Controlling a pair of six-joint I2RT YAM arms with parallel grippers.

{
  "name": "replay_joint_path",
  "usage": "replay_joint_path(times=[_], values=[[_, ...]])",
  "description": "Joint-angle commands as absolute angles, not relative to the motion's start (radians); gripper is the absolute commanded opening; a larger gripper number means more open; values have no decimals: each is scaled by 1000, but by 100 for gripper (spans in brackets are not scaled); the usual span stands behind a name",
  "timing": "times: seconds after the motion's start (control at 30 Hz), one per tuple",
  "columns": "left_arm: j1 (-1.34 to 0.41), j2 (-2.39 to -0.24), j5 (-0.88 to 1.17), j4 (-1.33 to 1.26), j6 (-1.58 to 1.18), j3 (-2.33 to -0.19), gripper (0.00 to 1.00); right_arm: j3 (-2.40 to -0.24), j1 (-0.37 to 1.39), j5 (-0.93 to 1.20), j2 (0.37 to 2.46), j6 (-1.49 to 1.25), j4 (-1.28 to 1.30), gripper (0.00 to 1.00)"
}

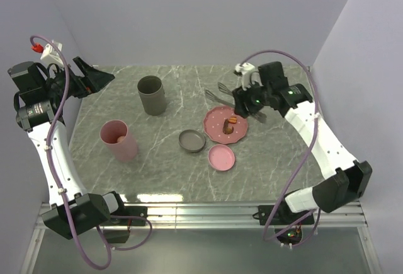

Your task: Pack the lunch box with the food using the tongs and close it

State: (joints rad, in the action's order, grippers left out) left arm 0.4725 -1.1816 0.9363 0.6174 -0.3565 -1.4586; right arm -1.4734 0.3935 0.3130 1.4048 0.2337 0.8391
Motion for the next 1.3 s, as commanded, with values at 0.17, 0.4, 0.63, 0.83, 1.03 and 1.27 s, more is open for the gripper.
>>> replay_joint_path(times=[0.17,0.4,0.63,0.83,1.03,1.27], values=[[476,-1177,956,614,-313,-1445,99,-1321,166,342,1293,439,957,58],[477,-1166,950,618,-298,-1425,99,-1210,156,360,1239,476,1012,57],[477,-1160,946,604,-304,-1396,98,-1172,181,400,1268,373,979,51],[476,-1155,939,609,-290,-1381,98,-1164,239,384,1308,304,946,50],[477,-1152,936,607,-282,-1367,98,-1192,282,321,1364,245,916,48],[476,-1147,925,598,-268,-1353,98,-1223,322,279,1427,198,897,47]])
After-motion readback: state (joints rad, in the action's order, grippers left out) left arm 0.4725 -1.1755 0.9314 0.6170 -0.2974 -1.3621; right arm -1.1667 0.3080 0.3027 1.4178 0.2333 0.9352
